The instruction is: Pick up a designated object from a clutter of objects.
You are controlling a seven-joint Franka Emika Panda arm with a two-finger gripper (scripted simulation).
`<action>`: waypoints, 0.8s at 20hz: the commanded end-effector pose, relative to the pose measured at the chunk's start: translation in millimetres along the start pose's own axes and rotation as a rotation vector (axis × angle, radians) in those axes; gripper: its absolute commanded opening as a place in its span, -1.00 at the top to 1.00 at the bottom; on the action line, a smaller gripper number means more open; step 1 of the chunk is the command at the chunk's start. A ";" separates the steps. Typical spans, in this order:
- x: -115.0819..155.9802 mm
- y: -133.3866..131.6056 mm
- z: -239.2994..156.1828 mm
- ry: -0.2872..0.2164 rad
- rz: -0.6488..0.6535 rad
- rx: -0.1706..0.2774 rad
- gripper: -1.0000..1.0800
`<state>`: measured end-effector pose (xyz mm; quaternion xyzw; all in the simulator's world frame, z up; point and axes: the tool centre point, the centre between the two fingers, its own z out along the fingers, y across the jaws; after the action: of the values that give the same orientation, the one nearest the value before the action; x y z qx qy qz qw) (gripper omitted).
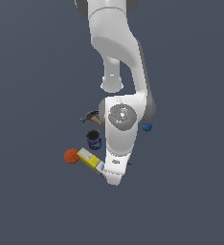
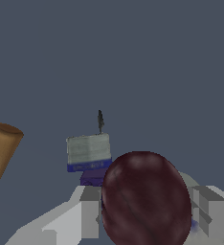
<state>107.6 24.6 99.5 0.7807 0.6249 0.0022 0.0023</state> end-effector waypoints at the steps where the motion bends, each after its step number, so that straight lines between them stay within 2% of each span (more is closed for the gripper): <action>1: -8.5 -4.3 -22.8 0.000 0.000 -0.002 1.00; 16: -68.9 -37.8 -188.2 0.001 -0.001 0.003 1.00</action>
<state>59.5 -29.1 270.0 0.7806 0.6250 0.0014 0.0012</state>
